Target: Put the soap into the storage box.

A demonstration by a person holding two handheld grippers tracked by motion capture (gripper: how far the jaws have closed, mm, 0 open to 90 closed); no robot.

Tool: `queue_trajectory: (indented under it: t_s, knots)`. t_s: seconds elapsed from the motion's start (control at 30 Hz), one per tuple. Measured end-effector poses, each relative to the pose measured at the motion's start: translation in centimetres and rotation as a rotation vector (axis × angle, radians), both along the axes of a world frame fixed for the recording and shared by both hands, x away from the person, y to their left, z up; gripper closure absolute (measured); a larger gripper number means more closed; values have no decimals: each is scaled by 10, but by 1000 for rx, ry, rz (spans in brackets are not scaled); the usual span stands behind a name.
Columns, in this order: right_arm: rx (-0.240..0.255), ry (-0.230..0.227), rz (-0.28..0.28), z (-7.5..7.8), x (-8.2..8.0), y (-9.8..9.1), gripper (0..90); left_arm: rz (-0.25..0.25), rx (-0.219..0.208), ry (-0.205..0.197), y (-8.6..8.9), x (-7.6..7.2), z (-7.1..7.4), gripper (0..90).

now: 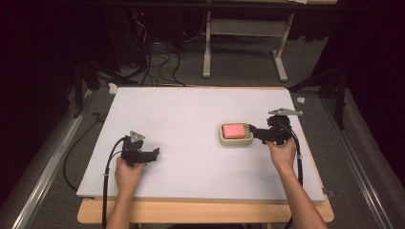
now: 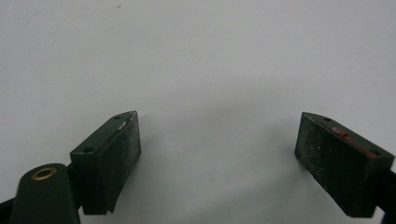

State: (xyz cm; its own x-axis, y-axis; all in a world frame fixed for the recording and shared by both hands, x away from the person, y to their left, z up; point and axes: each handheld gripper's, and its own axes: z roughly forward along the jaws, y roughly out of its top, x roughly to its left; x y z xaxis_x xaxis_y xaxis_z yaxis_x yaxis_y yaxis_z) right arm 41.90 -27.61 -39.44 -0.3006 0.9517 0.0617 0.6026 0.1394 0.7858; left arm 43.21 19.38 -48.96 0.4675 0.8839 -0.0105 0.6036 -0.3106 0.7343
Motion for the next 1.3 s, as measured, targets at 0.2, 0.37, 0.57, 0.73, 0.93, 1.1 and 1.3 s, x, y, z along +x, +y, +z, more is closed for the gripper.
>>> queue_trajectory:
  t_s: [0.2, 0.37, 0.57, 0.73, 0.93, 1.1, 1.3]
  knots:
    - [3, -18, -8, 2, -7, -9, 206, 0, 0, 0, 0, 0, 0, 148]
    - [16, -25, -23, 3, -12, -20, 207, 0, 0, 0, 0, 0, 0, 148]
    - [27, -44, -34, 5, -20, -31, 209, 0, 0, 0, 0, 0, 0, 148]
    - [40, -64, -40, 7, -26, -38, 210, 0, 0, 0, 0, 0, 0, 148]
    - [53, -74, -49, 5, -35, -46, 210, 0, 0, 0, 0, 0, 0, 148]
    - [79, -83, -55, 6, -41, -53, 210, 0, 0, 0, 0, 0, 0, 148]
    - [91, -98, -56, 6, -50, -59, 210, 0, 1, 0, 0, 0, 0, 148]
